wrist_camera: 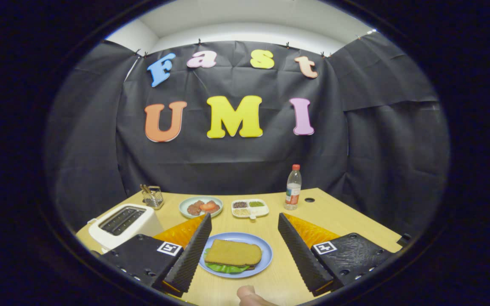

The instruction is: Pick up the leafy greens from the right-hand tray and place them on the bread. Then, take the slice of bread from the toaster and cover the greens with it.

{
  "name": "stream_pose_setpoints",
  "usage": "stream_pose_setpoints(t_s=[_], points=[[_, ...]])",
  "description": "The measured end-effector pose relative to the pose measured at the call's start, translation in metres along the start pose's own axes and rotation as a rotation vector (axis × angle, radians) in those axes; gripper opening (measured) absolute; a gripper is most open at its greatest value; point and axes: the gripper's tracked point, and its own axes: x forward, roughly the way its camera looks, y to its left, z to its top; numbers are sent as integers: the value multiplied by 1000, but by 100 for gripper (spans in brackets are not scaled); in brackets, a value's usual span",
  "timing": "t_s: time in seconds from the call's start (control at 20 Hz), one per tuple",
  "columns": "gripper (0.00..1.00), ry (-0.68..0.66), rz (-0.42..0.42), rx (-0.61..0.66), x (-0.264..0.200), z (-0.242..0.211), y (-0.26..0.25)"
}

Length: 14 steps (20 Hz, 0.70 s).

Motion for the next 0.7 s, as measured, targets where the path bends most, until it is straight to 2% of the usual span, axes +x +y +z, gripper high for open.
stream_pose_setpoints(t_s=[0.15,0.35,0.45,0.7], points=[[96,-46,11,21,-48,36,6],[96,-105,3,-20,-109,70,7],[96,-133,41,-32,-137,81,15],[95,-181,44,-27,-179,93,4]])
